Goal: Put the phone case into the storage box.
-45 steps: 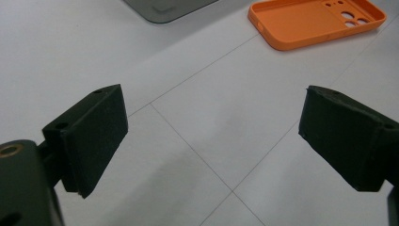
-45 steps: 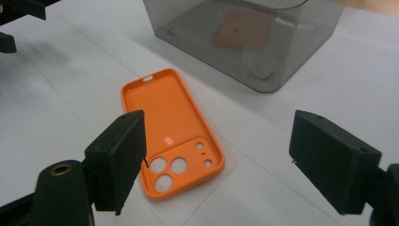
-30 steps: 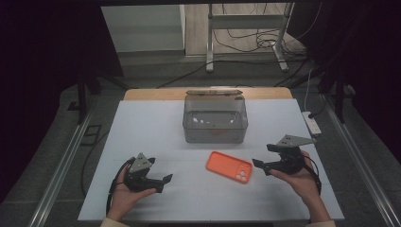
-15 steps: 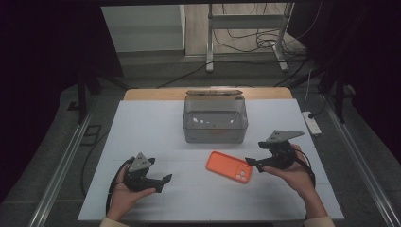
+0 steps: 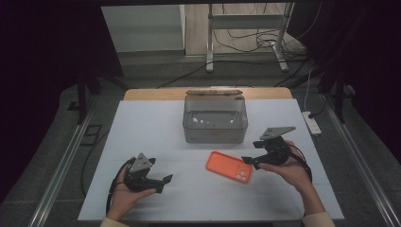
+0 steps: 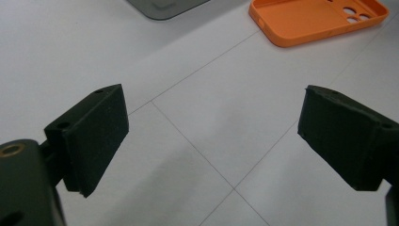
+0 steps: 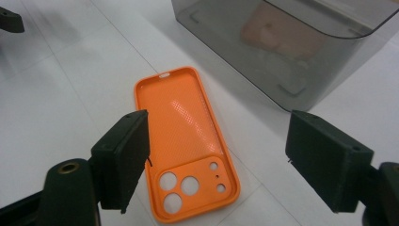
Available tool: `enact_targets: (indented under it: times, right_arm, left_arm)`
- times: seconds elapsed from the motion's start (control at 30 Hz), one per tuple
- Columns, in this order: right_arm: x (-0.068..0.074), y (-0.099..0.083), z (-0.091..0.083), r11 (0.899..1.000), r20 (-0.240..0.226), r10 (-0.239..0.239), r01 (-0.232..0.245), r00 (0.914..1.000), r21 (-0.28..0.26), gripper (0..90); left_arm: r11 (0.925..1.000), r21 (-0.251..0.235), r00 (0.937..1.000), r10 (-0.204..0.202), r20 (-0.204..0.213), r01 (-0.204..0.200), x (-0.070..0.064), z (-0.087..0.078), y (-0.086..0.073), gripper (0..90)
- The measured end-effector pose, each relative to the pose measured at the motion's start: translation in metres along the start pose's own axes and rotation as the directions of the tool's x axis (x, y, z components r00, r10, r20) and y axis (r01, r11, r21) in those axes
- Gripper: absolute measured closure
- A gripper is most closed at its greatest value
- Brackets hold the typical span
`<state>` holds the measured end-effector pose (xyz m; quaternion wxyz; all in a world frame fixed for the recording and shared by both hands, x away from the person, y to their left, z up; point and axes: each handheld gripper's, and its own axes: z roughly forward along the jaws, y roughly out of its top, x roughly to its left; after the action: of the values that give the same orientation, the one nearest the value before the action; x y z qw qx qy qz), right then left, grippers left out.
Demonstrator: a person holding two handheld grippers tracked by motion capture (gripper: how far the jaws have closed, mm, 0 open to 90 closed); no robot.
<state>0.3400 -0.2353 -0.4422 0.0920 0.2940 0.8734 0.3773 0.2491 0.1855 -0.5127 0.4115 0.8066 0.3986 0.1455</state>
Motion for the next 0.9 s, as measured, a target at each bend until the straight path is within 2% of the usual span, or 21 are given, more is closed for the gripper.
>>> enact_targets:
  times: [0.37, 0.6, 0.9]
  right_arm:
    - [0.0, 0.008, 0.004, 1.0, 0.004, -0.008, 0.008, 1.0, 0.006, 25.5]
    - [0.003, 0.017, 0.009, 0.998, 0.011, -0.055, 0.055, 0.9984, 0.01, 26.3]
    - [0.002, 0.026, 0.017, 0.996, -0.013, -0.075, 0.076, 0.9971, 0.039, 27.5]
  left_arm:
    - [1.0, -0.004, 1.0, 0.001, 0.005, -0.001, -0.001, 0.0, 0.0, 9.2]
    - [1.0, -0.006, 1.0, 0.001, 0.006, -0.001, -0.001, 0.0, 0.0, 9.2]
    - [1.0, -0.008, 1.0, 0.003, 0.005, -0.002, -0.001, -0.001, 0.0, 9.1]
